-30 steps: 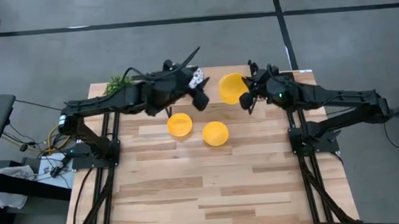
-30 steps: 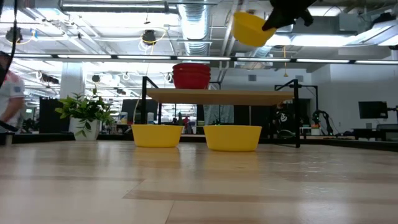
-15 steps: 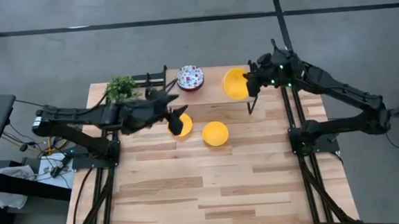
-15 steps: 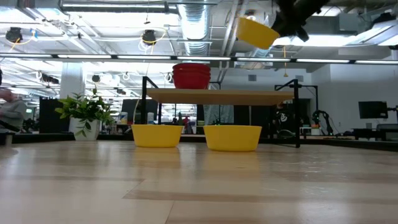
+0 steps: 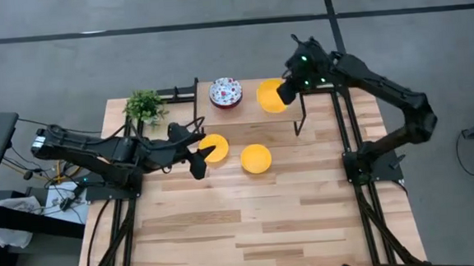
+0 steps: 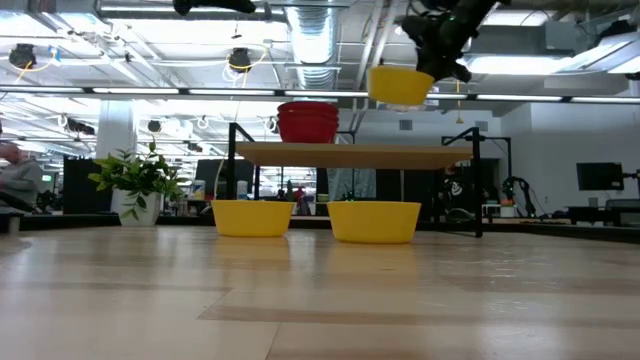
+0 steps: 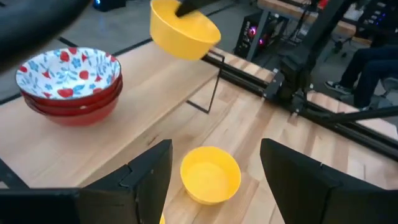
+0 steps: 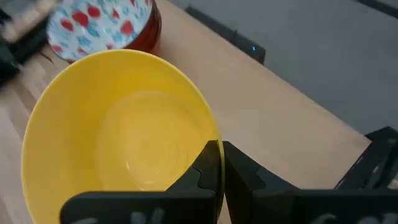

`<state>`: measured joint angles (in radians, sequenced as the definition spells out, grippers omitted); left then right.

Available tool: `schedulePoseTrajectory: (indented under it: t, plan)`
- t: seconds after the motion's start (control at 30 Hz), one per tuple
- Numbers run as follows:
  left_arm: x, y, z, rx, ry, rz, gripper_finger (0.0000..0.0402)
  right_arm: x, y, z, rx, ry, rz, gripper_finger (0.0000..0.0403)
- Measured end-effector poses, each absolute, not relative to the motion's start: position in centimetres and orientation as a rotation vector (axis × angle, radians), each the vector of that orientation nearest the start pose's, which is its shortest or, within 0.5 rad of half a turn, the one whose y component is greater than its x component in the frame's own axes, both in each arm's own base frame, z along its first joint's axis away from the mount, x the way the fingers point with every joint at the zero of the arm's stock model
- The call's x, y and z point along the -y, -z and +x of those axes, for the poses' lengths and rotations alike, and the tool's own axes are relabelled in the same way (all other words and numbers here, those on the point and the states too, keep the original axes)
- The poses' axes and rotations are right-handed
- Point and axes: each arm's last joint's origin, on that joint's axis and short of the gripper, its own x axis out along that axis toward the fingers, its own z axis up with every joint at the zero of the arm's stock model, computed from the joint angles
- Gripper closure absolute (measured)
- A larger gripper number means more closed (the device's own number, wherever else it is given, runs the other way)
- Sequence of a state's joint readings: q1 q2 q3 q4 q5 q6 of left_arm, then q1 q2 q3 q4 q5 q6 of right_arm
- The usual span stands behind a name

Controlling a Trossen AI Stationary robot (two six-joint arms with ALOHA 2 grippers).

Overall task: Pick & Place Mini bowls
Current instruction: Put the bottom yellow bowl on the shelf

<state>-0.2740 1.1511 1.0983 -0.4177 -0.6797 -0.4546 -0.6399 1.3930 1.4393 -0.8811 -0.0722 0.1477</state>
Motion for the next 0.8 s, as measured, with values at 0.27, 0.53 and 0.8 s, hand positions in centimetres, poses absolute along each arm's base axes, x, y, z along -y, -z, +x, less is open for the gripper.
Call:
schedulePoseTrajectory:
  t: [0.27,0.53,0.8]
  plan:
    - [4.9,-33.9,23.7,-0.353,-0.478,-0.2,0.016,19.4,-35.9,25.0,-0.919,0.56,0.397,0.0403]
    - [5.0,-33.7,23.8,-0.355,-0.45,-0.16,0.016,21.4,-33.7,25.5,-1.008,0.559,0.411,0.0403]
    - [5.1,-33.8,23.9,-0.347,-0.438,-0.141,0.016,22.1,-32.5,26.2,-1.039,0.535,0.436,0.0403]
